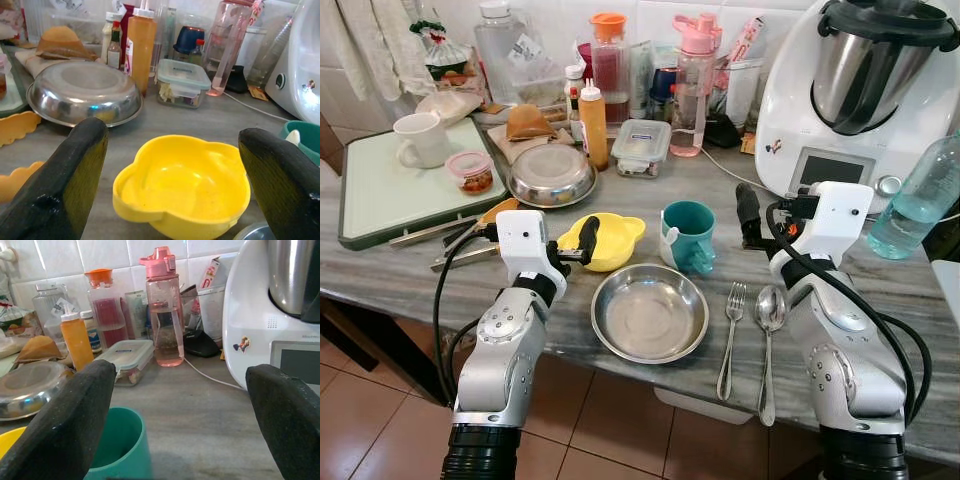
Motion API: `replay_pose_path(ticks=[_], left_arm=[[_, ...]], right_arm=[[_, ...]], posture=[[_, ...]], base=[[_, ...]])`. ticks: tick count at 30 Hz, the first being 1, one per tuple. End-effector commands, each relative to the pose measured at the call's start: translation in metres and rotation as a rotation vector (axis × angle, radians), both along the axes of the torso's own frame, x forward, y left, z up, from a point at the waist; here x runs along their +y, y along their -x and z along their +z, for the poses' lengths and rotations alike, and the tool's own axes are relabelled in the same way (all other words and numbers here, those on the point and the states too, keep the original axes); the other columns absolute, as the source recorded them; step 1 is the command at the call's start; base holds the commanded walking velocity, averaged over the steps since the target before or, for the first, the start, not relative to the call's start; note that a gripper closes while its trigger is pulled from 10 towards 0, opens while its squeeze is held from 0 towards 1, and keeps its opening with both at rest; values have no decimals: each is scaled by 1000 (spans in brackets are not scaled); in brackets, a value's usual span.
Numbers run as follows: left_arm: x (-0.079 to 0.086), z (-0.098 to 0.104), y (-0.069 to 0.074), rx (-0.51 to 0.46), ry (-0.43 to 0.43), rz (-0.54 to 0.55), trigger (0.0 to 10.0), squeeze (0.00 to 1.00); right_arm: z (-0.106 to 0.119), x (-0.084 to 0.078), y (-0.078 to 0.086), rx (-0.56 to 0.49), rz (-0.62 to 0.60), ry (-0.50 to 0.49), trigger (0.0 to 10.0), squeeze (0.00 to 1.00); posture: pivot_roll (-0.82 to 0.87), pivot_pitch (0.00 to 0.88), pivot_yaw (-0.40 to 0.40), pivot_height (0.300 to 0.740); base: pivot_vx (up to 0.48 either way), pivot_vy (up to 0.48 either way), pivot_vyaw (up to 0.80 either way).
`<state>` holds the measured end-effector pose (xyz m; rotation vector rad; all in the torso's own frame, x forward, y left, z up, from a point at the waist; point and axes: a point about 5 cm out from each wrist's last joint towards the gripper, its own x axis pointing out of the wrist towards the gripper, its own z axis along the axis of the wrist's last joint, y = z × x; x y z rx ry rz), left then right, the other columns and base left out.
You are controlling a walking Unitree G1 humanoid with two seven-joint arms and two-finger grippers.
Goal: Setting the table
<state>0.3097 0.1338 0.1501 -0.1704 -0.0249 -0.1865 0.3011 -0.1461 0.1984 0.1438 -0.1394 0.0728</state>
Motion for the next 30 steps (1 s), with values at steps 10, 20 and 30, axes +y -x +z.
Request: replay_pose_path(ticks=[10, 20, 30], left_arm=[[1, 0, -1, 19, -20, -17, 10000, 0], [1, 0, -3, 23, -36, -23, 10000, 0], [3, -5, 0, 38, -47, -21, 10000, 0]], right_arm=[[-2, -1, 1, -4, -13, -6, 10000, 0], [0, -2, 0, -16, -18, -1, 10000, 0], [1, -2, 0, -30, -18, 24, 10000, 0]], posture=[[-52, 0, 34, 740], [-49, 0, 28, 740], [-50, 0, 20, 740]], base=[[-296, 0, 0], [-304, 0, 0], [-303, 0, 0]])
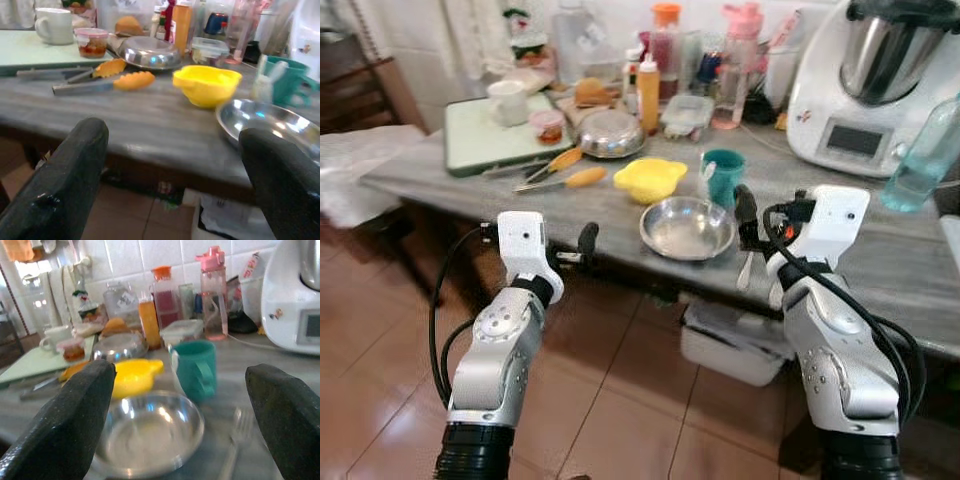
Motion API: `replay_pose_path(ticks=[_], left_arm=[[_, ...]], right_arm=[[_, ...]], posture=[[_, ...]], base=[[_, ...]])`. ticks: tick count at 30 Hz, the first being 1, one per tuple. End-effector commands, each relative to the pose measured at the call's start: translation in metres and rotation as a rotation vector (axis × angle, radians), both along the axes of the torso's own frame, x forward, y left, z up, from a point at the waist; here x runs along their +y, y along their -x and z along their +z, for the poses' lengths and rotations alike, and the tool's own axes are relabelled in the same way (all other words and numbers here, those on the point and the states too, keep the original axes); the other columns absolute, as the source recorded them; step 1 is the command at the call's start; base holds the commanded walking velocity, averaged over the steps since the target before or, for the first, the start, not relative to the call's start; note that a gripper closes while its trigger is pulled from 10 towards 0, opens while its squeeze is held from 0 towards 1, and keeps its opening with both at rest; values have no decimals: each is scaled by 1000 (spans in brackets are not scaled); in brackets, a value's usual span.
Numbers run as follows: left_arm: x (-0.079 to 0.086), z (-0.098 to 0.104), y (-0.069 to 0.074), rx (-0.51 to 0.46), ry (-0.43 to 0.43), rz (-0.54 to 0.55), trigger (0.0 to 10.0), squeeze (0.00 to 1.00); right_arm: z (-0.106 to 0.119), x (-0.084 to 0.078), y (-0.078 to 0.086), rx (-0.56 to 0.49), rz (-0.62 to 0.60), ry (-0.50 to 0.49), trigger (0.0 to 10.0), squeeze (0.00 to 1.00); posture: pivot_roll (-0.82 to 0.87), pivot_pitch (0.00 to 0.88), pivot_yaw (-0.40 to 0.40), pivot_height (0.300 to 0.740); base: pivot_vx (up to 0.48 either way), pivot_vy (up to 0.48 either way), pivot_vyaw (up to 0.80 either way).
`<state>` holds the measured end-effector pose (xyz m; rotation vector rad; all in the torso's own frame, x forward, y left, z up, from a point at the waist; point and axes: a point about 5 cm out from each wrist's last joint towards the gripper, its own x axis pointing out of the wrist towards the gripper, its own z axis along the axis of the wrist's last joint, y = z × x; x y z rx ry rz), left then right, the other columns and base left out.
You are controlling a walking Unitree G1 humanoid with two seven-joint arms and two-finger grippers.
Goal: Setting the table
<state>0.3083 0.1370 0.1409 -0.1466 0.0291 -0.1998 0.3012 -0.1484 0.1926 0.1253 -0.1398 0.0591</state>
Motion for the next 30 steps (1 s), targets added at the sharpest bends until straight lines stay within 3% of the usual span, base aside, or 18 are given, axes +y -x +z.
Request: replay_pose_path(ticks=[1, 4, 13, 21, 30], left_arm=[[0, 4, -2, -11, -19, -4, 10000, 0], [0, 4, -1, -10, -21, -4, 10000, 0], [-2, 0, -1, -1, -23, -1, 10000, 0], [-3, -9, 2, 24, -31, -4, 10000, 0], [1, -38, 9, 85, -75, -26, 10000, 0]], right_arm=[[6, 0, 1, -30, -3, 9, 10000, 0], [6, 0, 1, -28, -3, 14, 10000, 0], [5, 0, 2, -21, 7, 28, 10000, 0], [-1, 2, 3, -3, 18, 35, 10000, 0], [-36, 4, 5, 97, 29, 45, 10000, 0]], posture=[[-51, 0, 19, 740], [-52, 0, 18, 740], [-60, 0, 3, 740], [-58, 0, -2, 740], [-37, 0, -5, 740]], base=[[-304, 0, 0], [-300, 0, 0], [-285, 0, -728], [-62, 0, 0], [0, 0, 0]])
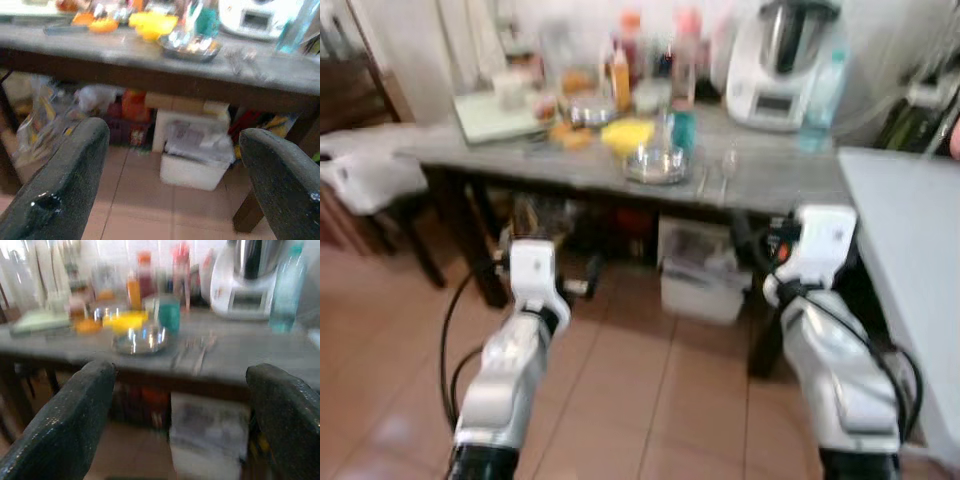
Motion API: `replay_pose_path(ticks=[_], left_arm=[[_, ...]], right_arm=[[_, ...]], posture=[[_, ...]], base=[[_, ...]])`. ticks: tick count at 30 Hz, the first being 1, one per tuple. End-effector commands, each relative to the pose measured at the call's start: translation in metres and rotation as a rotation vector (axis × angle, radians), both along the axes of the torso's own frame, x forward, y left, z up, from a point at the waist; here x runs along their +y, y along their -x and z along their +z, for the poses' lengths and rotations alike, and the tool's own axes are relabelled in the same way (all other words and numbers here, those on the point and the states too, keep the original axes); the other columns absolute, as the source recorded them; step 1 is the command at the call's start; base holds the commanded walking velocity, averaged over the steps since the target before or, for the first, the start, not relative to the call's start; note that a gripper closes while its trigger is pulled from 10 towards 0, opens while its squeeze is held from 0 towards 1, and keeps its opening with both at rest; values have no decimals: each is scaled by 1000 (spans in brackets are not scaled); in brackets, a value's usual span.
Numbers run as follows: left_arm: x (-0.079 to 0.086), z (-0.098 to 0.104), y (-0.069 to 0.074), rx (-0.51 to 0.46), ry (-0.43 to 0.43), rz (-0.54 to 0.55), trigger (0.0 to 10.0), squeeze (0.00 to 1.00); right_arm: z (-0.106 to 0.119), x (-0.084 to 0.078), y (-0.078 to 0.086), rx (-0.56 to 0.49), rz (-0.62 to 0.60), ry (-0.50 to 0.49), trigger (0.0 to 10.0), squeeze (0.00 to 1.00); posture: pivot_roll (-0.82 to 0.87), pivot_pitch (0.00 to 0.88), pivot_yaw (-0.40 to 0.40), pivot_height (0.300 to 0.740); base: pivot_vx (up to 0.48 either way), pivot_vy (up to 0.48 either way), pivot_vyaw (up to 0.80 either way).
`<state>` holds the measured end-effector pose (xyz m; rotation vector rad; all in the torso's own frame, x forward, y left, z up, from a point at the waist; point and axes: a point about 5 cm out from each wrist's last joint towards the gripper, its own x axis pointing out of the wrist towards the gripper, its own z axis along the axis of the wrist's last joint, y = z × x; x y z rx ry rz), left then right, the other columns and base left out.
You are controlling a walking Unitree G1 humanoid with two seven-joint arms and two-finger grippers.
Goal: Setting the table
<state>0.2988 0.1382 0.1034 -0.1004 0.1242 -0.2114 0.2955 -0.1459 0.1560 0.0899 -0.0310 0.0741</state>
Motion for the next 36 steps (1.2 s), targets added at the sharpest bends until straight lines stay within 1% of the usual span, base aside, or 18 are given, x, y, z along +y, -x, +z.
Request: replay_pose_path(ticks=[1, 6, 8, 9, 13, 14, 16, 18, 19, 20, 21, 23, 25, 29, 31, 32, 33, 36], left_arm=[[1, -6, 0, 10, -27, -13, 10000, 0], [4, -36, 10, 80, -89, -49, 10000, 0], [6, -60, 18, 147, -122, -63, 10000, 0], [7, -89, 30, 246, -167, -85, 10000, 0], [6, -107, 40, 312, -214, -120, 10000, 0], [3, -116, 47, 339, -239, -153, 10000, 0], [2, -125, 53, 366, -273, -182, 10000, 0], [2, -139, 62, 422, -312, -222, 10000, 0], [2, -139, 62, 422, -312, -222, 10000, 0], [5, -154, 73, 501, -366, -244, 10000, 0], [8, -160, 79, 539, -384, -248, 10000, 0], [11, -164, 83, 574, -392, -242, 10000, 0], [19, -175, 96, 676, -382, -187, 10000, 0], [22, -181, 102, 734, -379, -165, 10000, 0], [24, -187, 113, 792, -417, -189, 10000, 0], [25, -189, 117, 806, -462, -228, 10000, 0], [25, -189, 117, 805, -482, -247, 10000, 0], [25, -189, 117, 798, -485, -267, 10000, 0]], right_arm=[[-6, 1, 0, 12, 11, 5, 10000, 0], [-38, 0, 5, 112, 16, 12, 10000, 0], [-66, -1, 10, 197, 18, 9, 10000, 0], [-101, -4, 18, 322, -4, -11, 10000, 0], [-125, -6, 26, 431, -29, -104, 10000, 0], [-135, -9, 30, 470, -52, -115, 10000, 0], [-146, -11, 34, 511, -51, -101, 10000, 0], [-165, -10, 41, 592, -30, -95, 10000, 0], [-165, -10, 41, 592, -30, -95, 10000, 0], [-184, -11, 50, 672, -22, -63, 10000, 0], [-192, -11, 55, 706, -6, -30, 10000, 0], [-199, -13, 61, 742, -4, -4, 10000, 0], [-222, -20, 85, 868, 5, 83, 10000, 0], [-231, -24, 98, 927, -7, 57, 10000, 0], [-244, -27, 121, 1027, 53, 154, 10000, 0], [-249, -32, 131, 1068, 79, 226, 10000, 0], [-250, -34, 134, 1077, 82, 246, 10000, 0], [-250, -37, 133, 1066, 47, 193, 10000, 0]], posture=[[-30, 0, -7, 740], [-16, 0, -4, 740], [-15, 12, -2, 740], [-10, 23, 0, 740], [-17, 35, -1, 740], [-21, 30, 0, 740], [-27, 23, -2, 740], [-39, 14, -5, 740], [-39, 14, -5, 740], [-47, 3, -9, 740], [-55, 0, -12, 740], [-57, 0, -13, 740], [-59, 0, -15, 740], [-53, 0, -24, 740], [-52, 0, -24, 740], [-45, 0, -25, 740], [-45, 0, -25, 740], [-39, 0, -17, 740]], base=[[0, 0, 0], [0, 0, 0], [0, 0, 0], [0, 0, 0], [0, 0, 0], [0, 0, 0], [0, 0, 0], [0, 0, 0], [0, 0, 0], [0, 0, 0], [0, 0, 0], [0, 0, 0], [0, 0, 0], [0, 0, 0], [0, 0, 0], [0, 0, -550], [0, 0, -650], [0, 0, -719]])
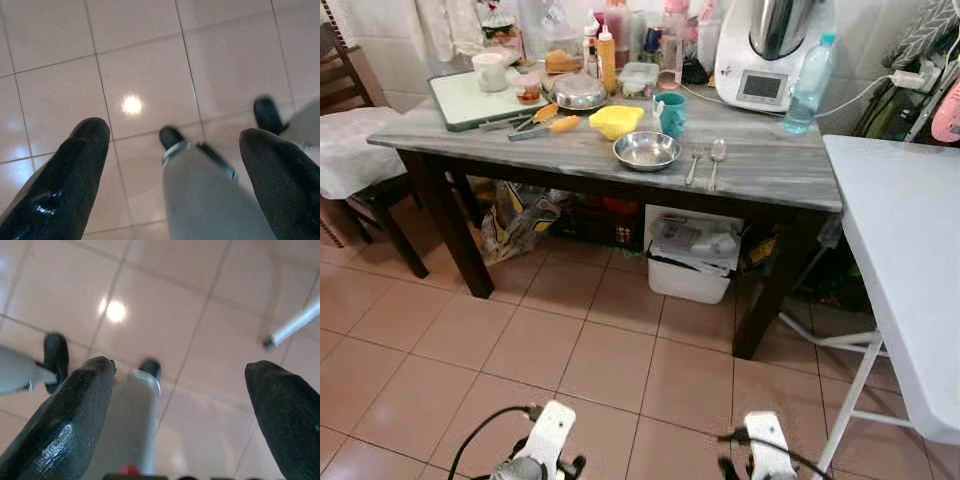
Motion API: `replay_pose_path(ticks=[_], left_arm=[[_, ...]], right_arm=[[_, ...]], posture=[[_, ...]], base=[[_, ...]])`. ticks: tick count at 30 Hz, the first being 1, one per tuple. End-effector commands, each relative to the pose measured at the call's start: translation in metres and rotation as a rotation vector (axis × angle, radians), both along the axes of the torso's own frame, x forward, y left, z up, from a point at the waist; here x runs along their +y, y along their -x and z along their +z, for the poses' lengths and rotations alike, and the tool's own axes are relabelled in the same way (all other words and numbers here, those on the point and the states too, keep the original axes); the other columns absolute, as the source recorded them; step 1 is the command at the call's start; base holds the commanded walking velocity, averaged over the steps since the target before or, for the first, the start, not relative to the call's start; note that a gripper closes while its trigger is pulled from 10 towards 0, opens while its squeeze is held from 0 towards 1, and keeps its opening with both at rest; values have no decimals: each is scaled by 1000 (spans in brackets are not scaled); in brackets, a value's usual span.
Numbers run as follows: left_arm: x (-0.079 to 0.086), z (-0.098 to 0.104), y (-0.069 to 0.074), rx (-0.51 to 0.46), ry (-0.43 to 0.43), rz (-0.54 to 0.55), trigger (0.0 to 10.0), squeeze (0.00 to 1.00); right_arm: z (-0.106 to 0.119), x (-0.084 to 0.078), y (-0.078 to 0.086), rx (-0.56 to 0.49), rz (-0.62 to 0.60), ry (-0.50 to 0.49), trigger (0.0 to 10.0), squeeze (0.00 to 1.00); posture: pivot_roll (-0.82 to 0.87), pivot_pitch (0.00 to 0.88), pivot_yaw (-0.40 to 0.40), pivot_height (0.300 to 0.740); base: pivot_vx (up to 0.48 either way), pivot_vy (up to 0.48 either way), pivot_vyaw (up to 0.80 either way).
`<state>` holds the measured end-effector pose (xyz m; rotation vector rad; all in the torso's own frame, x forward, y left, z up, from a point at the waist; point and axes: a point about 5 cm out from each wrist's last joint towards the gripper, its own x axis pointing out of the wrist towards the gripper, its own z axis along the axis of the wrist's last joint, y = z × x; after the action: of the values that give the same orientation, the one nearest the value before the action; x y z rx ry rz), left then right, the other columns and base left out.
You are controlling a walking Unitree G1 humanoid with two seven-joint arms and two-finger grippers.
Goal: Setting the table
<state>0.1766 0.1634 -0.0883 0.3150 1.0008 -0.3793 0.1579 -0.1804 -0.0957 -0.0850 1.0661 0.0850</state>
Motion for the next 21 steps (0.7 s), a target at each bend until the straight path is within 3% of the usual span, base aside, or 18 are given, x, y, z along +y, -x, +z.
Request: replay_pose_path(ticks=[1, 9, 15, 21], left_arm=[[0, 3, -6, -17, 7, -10, 10000, 0], [3, 1, -3, 8, -6, -30, 10000, 0], [2, 0, 0, 34, -6, -57, 10000, 0], [1, 2, -5, 13, 24, -1, 10000, 0]], right_arm=[[2, -2, -5, -28, -22, -10, 10000, 0], [4, -8, -8, -42, -68, 1, 10000, 0], [4, -5, -8, -44, -51, -16, 10000, 0], [3, -7, -7, -33, -45, -8, 10000, 0]], posture=[[-40, 0, -15, 740], [-46, 0, 10, 740], [-40, 0, 9, 740], [-31, 0, 1, 740]], base=[[0, 0, -719], [0, 0, -659], [0, 0, 0], [0, 0, 0]])
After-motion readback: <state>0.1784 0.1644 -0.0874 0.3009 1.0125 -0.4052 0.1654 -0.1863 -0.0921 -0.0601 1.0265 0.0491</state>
